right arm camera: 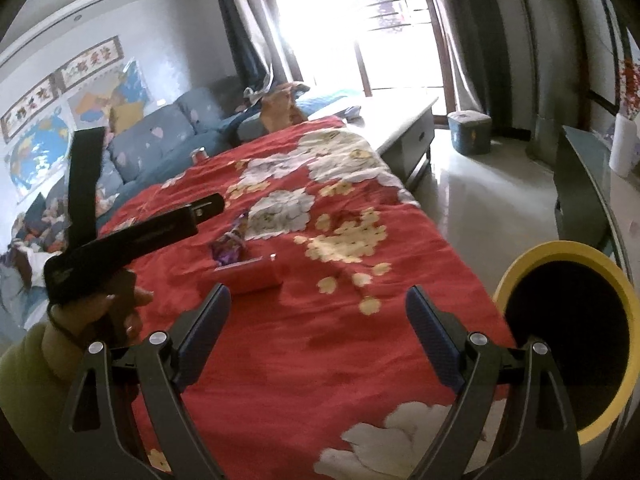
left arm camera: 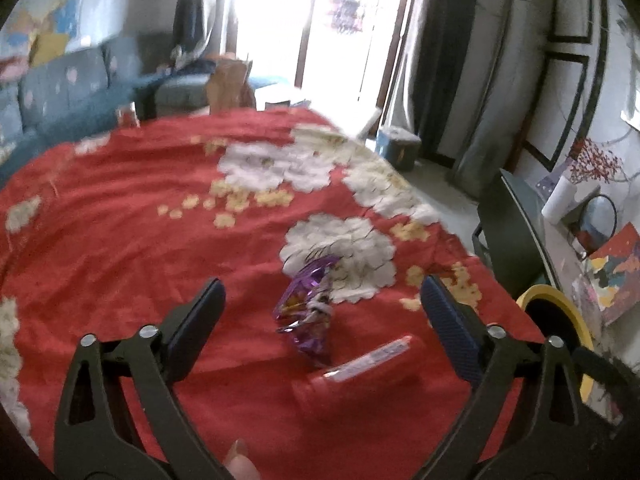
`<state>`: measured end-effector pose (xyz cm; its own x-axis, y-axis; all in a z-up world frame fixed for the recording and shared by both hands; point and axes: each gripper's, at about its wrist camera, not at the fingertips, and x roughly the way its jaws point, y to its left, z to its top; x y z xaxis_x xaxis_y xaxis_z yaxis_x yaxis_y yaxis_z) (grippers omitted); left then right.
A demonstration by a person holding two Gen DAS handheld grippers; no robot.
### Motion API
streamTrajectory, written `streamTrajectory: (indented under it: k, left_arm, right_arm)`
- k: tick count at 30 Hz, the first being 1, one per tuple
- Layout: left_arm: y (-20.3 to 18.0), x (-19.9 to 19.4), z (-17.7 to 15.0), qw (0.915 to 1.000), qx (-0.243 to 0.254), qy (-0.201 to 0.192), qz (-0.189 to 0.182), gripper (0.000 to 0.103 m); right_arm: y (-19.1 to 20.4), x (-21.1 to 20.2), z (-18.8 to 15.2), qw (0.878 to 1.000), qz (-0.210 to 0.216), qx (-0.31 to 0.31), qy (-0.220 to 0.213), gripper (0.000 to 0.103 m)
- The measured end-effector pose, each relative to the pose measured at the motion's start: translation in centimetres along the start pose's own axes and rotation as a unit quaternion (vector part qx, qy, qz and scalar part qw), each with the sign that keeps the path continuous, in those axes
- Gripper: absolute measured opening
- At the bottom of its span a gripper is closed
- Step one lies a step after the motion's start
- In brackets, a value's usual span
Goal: Collect trash
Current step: 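Move both open tools back toward the purple wrapper and red can, then grasp the purple wrapper with the left tool while the right tool grasps the red can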
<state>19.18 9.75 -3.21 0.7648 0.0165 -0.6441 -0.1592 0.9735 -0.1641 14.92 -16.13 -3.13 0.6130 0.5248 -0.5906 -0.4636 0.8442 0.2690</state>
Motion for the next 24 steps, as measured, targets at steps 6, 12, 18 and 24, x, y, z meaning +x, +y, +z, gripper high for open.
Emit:
streamTrajectory:
  k: [6,12,18,24]
  left_arm:
    - [2.2,3.3,0.1,0.9971,-0.039,0.060,-0.026,0.071]
    - [2.6,5.8,0.3,0.9927,-0.046,0.101,-0.048,0.058]
    - [3.9,7.0,-0.4,0.9871,-0.074,0.123,-0.071,0.033]
    - [5.4,5.1,-0.3,0.9889,-0.090,0.093,-0.073,0.029]
  right_arm:
    - [0.8,2.1,-0.1,1.000,0.012,0.008,0.024,0.087]
    - [1.4,4.2,-0.3,0.999,0.019,0.012,0.049,0.087]
    - [2.4,6.2,0.1,0.997,0.028,0.014,0.068,0.087]
    - [3.4,8.3,0.5,0.995,0.041,0.025,0.087,0.087]
